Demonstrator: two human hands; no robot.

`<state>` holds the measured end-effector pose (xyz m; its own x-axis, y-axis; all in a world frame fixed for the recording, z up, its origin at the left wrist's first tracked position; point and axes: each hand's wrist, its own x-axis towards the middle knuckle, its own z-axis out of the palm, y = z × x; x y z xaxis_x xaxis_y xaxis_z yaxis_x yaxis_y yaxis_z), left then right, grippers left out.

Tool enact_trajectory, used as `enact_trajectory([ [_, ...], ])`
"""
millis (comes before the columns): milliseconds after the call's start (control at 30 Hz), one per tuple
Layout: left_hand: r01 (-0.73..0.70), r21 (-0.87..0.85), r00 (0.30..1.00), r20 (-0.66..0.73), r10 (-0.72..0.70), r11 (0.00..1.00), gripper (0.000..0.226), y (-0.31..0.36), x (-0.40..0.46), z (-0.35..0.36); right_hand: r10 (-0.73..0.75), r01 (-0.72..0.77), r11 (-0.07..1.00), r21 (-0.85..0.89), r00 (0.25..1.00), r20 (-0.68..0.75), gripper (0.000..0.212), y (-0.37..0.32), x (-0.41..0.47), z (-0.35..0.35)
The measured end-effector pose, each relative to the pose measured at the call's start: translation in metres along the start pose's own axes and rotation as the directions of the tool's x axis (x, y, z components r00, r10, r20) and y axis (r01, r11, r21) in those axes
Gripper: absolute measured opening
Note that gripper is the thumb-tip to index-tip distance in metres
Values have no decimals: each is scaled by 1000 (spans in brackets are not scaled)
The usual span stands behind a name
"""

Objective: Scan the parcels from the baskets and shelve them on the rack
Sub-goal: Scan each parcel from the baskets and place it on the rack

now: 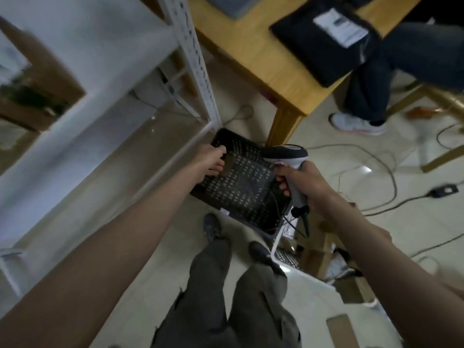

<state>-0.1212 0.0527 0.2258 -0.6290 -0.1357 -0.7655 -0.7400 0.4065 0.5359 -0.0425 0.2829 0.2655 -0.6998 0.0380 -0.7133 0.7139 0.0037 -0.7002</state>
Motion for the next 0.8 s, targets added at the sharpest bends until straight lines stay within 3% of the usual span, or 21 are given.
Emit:
enact_trajectory([
  [133,21,138,1000,-1,-21,990,17,-69,102,21,46,-47,998,-41,999,-27,17,63,86,25],
  [267,-55,342,998,-20,66,938,26,-135,206,40,60,-60,997,-49,998,-2,13,123,175,58],
  [333,-71,397,997,9,73,915,12,-163,255,52,74,-73,997,-34,997,6,10,152,217,74],
  [433,-59,443,998,57,38,894,47,-200,330,74,93,-93,995,-24,995,18,11,191,275,92],
  [600,-55,511,998,6,60,858,57,-243,443,119,109,-110,993,50,993,40,10,250,357,109],
  [800,-17,713,999,-14,39,701,108,-287,547,160,126,-136,985,101,987,102,14,305,424,113],
])
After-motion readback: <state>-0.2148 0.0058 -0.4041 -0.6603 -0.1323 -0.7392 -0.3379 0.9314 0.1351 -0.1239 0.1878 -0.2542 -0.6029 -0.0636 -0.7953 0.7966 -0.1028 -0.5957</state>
